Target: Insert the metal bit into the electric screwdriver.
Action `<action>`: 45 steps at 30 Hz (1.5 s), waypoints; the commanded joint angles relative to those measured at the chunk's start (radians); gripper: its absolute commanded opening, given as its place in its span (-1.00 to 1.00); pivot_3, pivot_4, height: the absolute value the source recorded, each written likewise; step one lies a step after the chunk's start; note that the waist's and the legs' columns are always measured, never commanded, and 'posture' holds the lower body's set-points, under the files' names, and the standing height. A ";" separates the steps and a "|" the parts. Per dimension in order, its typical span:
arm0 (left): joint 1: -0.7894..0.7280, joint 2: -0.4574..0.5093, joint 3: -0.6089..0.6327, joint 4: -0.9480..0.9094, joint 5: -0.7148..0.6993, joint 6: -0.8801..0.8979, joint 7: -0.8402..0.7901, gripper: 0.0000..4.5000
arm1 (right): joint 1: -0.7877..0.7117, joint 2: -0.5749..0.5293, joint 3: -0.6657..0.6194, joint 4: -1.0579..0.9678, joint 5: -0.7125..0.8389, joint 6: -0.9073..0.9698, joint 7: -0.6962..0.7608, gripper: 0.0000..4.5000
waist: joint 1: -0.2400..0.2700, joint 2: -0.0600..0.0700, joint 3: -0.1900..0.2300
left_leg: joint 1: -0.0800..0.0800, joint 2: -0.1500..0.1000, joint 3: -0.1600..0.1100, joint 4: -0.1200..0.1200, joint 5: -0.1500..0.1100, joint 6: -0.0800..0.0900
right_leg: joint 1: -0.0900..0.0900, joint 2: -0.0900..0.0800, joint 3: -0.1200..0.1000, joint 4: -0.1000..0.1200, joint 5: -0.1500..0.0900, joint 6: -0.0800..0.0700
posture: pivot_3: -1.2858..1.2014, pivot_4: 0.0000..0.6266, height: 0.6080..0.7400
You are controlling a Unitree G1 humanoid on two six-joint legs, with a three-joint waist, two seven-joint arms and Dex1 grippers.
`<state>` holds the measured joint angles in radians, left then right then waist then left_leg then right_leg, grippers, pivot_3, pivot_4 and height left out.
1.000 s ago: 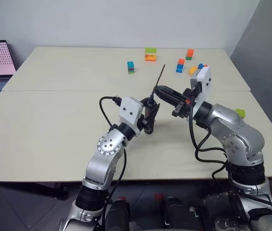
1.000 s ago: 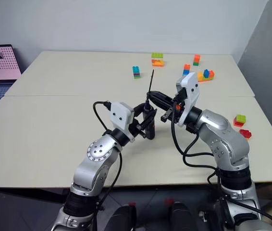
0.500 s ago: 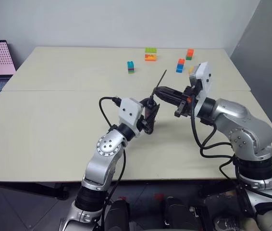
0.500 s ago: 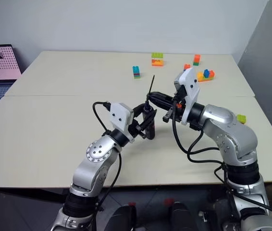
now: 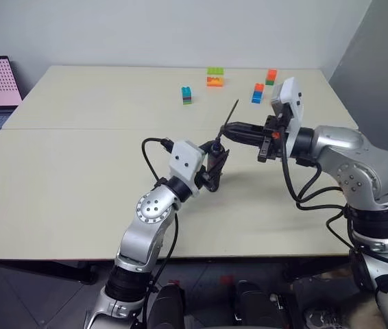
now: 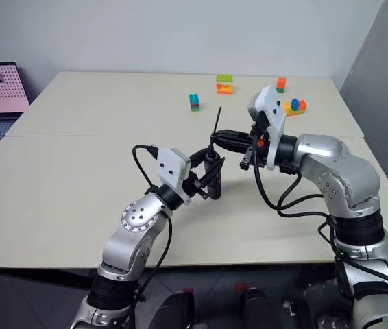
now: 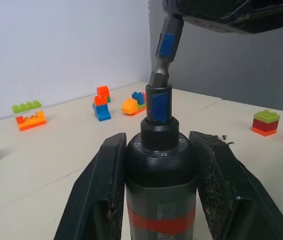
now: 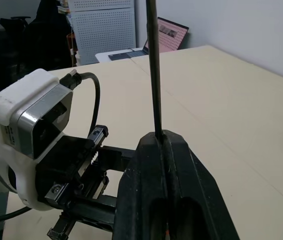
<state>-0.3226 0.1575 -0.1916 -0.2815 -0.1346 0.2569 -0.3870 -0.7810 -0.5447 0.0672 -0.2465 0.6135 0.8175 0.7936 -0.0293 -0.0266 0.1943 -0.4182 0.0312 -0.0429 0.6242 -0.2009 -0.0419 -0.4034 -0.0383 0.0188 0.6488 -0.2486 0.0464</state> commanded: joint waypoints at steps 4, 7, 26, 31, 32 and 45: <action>0.008 0.016 -0.010 -0.007 0.014 -0.004 -0.010 -0.28 | -0.040 -0.024 0.054 0.054 -0.028 0.037 0.047 -1.00 | 0.000 0.000 0.000 | 0.000 0.000 0.000 -0.001 0.000 0.000 | 0.000 0.000 0.000 0.000 0.000 0.000 | 0.03 -0.52 1.00; 0.009 0.017 -0.011 -0.006 0.015 -0.006 -0.012 -0.28 | -0.056 -0.031 0.064 0.068 -0.038 0.030 0.066 -1.00 | 0.000 0.000 0.000 | 0.000 0.000 0.000 -0.001 0.000 0.000 | 0.000 0.000 0.000 0.000 0.000 0.000 | 0.03 -0.52 1.00; 0.012 0.017 -0.013 -0.004 0.021 -0.018 -0.022 -0.28 | -0.099 -0.053 0.142 0.209 -0.139 -0.053 0.204 -1.00 | -0.001 0.001 -0.001 | 0.000 0.000 -0.001 0.000 0.000 0.000 | 0.000 0.000 -0.001 0.000 0.000 0.000 | 0.03 -0.52 1.00; 0.012 0.018 -0.015 -0.004 0.023 -0.019 -0.023 -0.28 | -0.135 -0.048 0.143 0.244 -0.134 -0.054 0.240 -1.00 | -0.001 0.001 -0.002 | 0.001 0.000 -0.001 0.000 0.000 0.000 | 0.001 0.000 -0.001 0.000 0.000 0.000 | 0.03 -0.52 1.00; 0.012 0.018 -0.015 -0.004 0.023 -0.019 -0.024 -0.28 | -0.142 -0.047 0.142 0.248 -0.130 -0.051 0.246 -1.00 | -0.001 0.002 -0.002 | 0.001 0.000 -0.001 0.000 0.000 0.000 | 0.001 0.000 -0.001 0.000 0.000 0.000 | 0.03 -0.52 1.00; 0.011 0.022 -0.013 -0.003 0.022 -0.022 -0.025 -0.28 | -0.184 -0.046 0.169 0.322 -0.171 -0.091 0.325 -1.00 | -0.001 0.002 -0.003 | 0.001 0.000 -0.001 0.000 0.000 0.000 | 0.001 0.000 -0.001 0.000 0.000 0.000 | 0.03 -0.52 1.00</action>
<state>-0.3194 0.1705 -0.1942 -0.2796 -0.1291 0.2439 -0.4065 -0.9886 -0.5876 0.1854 0.0353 0.4903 0.7283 1.1098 -0.0301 -0.0246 0.1917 -0.4175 0.0313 -0.0435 0.6237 -0.2008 -0.0418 -0.4028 -0.0382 0.0180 0.6488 -0.2482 0.0462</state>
